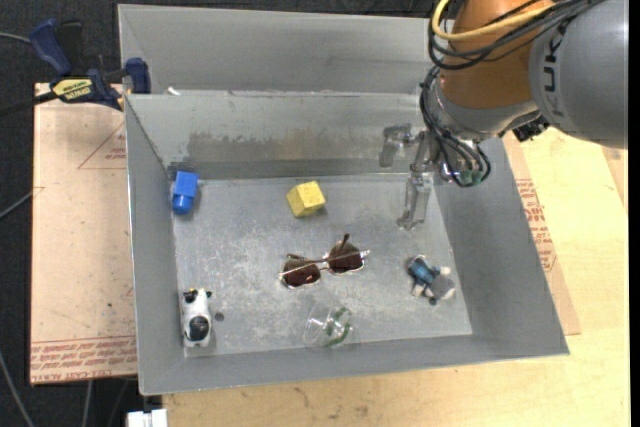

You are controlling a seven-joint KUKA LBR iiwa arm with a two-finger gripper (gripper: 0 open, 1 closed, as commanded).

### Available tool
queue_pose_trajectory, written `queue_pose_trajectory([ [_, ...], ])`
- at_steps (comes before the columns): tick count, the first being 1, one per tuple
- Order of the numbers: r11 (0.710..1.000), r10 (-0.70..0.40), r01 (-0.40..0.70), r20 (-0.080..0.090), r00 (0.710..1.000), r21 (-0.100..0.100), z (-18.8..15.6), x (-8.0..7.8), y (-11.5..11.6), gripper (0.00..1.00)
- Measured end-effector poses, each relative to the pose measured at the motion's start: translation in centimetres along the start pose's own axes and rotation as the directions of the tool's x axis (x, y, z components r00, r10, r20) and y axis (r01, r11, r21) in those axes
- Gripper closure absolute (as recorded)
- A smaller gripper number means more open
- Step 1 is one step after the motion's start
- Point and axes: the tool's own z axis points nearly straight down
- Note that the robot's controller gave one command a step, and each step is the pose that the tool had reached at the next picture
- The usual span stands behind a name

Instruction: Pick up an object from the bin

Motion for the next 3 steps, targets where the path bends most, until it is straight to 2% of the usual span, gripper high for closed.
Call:
queue_pose_trajectory([
  [1,1.0,-0.001,0.001,0.007,1.0,0.001,-0.5,-0.1,0.0,0.0],
  [2,0.995,-0.099,0.099,0.011,0.995,0.002,4.1,1.3,3.1,0.0],
  [3,0.962,-0.273,0.273,0.001,0.962,0.0,4.0,4.1,5.0,0.0],
])
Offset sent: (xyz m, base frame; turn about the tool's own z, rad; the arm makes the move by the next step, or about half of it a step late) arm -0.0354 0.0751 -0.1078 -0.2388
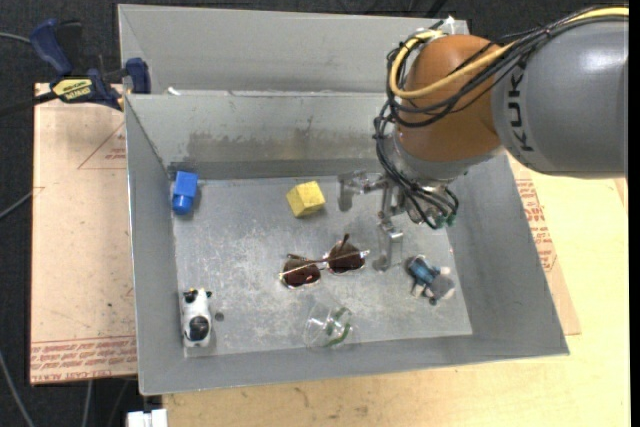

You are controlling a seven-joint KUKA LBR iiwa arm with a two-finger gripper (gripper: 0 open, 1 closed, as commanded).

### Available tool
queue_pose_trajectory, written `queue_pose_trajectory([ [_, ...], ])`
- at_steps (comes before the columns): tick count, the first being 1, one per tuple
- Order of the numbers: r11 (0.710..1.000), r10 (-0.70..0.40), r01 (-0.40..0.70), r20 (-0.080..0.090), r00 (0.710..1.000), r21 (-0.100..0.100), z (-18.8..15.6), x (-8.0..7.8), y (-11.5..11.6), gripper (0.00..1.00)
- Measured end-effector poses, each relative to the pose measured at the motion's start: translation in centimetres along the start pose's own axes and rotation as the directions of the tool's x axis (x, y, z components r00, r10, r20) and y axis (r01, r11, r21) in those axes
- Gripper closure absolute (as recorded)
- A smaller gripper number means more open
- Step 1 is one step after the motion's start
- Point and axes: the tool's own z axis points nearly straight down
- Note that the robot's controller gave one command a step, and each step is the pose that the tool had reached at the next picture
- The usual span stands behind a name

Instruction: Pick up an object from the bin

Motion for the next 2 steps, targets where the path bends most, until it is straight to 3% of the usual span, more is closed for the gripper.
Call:
queue_pose_trajectory([
  [1,0.977,-0.215,0.215,0.006,0.977,0.002,0.2,-0.4,3.9,0.0],
  [2,0.925,-0.38,0.38,0.007,0.925,0.005,5.0,0.3,4.2,0.0],
])
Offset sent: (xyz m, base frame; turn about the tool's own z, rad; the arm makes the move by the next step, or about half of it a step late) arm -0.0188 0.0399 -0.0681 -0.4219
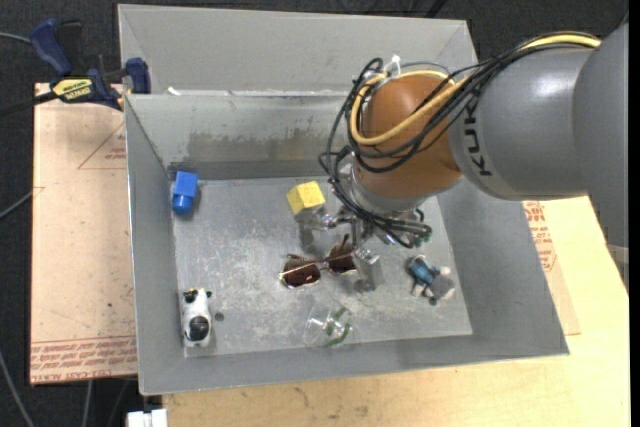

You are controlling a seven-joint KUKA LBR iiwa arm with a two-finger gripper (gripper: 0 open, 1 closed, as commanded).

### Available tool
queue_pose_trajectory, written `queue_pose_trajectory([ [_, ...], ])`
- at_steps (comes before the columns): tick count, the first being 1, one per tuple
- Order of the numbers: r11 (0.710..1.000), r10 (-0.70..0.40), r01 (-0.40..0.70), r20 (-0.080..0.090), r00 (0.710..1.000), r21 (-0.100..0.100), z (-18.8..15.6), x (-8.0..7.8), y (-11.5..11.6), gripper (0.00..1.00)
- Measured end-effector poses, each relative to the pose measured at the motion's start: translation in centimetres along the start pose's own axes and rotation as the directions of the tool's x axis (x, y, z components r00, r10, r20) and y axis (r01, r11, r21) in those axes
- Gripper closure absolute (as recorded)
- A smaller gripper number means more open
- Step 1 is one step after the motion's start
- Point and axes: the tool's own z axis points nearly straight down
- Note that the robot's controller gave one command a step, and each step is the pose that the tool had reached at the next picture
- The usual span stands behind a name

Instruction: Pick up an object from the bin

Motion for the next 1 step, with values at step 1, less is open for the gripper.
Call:
queue_pose_trajectory([
  [1,0.999,0.034,-0.034,-0.001,0.999,-0.002,1.72,-0.05,1.65,1.0],
])
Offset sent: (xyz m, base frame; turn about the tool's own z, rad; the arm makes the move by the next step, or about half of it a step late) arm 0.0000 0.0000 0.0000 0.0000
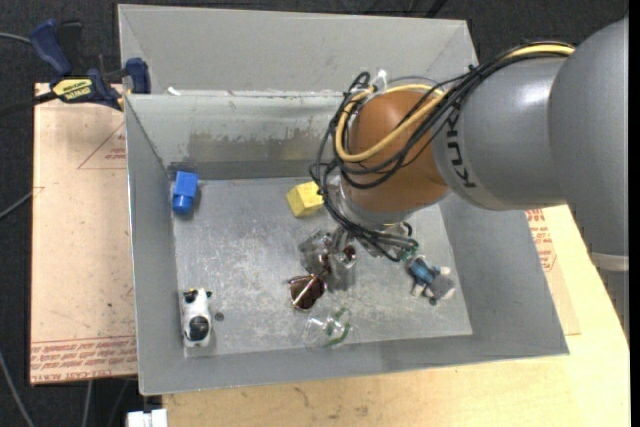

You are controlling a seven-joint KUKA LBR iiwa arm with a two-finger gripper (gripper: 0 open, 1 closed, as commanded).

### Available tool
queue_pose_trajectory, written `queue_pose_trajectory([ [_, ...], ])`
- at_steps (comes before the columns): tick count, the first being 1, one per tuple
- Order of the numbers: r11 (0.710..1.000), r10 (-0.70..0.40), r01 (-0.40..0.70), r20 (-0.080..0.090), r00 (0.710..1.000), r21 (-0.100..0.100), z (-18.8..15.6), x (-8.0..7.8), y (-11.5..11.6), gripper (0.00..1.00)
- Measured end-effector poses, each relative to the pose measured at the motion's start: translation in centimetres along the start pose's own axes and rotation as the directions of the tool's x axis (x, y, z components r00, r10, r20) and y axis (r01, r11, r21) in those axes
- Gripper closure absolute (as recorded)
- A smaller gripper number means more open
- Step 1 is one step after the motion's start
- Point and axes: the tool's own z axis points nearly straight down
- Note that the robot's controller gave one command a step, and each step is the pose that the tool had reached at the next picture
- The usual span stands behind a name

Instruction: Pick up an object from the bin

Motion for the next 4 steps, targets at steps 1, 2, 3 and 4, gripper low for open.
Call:
queue_pose_trajectory([
  [1,1.0,0.0,0.0,0.0,1.0,0.0,0.0,0.0,0.0,1.0],
  [2,1.0,0.0,0.0,-0.004,1.0,-0.002,-0.4,0.1,0.1,1.0],
  [3,1.0,0.001,-0.001,-0.01,1.0,-0.006,-2.4,0.3,0.2,1.0],
  [4,1.0,0.001,-0.001,-0.003,1.0,-0.001,-4.9,0.1,0.1,1.0],
])
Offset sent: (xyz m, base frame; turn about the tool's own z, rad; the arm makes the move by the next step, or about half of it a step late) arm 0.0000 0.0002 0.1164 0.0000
